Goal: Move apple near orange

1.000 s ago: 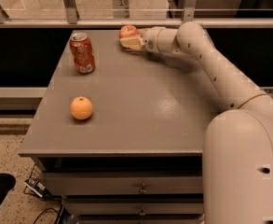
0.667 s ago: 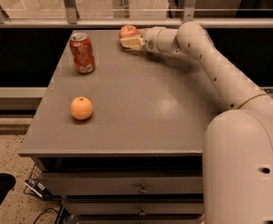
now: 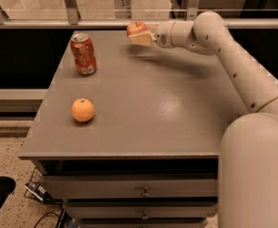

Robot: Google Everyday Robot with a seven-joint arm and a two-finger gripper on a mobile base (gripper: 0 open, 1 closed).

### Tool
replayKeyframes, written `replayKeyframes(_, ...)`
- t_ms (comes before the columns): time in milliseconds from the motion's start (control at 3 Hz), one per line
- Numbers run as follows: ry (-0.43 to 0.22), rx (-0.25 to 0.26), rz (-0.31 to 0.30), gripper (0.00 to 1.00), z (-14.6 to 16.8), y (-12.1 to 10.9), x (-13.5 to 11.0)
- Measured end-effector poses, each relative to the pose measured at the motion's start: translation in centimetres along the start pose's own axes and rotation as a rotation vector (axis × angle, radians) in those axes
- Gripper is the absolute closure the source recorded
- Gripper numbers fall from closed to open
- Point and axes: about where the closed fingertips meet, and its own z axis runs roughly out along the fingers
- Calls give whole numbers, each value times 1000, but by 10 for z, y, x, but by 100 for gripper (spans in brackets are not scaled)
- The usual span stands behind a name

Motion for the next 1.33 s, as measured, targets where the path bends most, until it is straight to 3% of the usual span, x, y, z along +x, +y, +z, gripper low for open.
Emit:
replayKeyframes(667, -83, -43, 4, 100, -83, 28, -12)
replayKeyframes(1000, -148, -20, 7, 100, -127, 61, -16)
replayKeyframes(1333, -178, -32, 0, 100, -152, 111, -2)
